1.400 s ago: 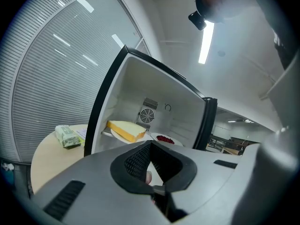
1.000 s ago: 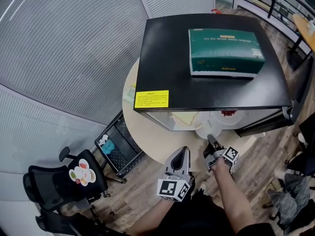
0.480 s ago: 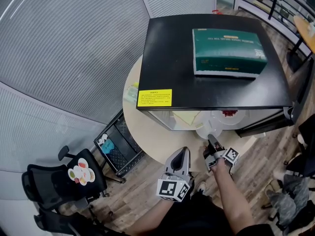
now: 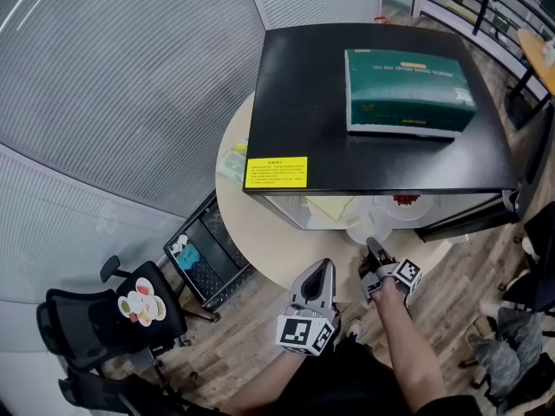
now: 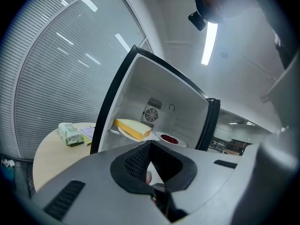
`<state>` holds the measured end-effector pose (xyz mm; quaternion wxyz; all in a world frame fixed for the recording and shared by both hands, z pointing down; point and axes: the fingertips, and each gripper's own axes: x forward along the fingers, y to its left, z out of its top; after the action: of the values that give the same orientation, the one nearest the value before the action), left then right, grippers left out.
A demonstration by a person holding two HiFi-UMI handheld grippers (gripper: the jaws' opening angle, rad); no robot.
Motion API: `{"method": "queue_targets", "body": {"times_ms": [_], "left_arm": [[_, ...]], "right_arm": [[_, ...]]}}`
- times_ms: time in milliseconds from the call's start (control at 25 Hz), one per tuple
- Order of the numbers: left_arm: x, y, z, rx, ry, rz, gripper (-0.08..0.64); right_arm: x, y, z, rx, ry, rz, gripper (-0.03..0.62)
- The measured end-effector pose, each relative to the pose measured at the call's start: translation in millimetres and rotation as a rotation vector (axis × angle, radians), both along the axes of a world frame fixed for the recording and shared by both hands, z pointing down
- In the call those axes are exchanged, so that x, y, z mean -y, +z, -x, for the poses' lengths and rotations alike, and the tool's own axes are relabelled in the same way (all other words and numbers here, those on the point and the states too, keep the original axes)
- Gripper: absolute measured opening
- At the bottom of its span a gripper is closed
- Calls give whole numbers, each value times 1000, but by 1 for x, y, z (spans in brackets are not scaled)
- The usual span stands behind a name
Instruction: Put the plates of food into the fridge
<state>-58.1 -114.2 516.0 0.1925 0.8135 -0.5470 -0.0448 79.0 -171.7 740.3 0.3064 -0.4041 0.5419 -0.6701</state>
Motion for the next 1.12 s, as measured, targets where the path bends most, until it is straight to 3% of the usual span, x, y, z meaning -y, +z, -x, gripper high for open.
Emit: {"method": "queue_targets", "body": {"times_ms": [680, 880, 1120], "left_arm": [[9, 5, 8, -5, 3, 13, 5], [10, 5, 7, -10, 2, 15, 5], [6, 8, 6, -7, -2, 13, 5]], "right_arm": [[25, -4, 2, 11, 22, 11, 26], [23, 2, -1, 15, 29, 39, 100], [6, -2, 0, -45, -24, 13, 104]]}}
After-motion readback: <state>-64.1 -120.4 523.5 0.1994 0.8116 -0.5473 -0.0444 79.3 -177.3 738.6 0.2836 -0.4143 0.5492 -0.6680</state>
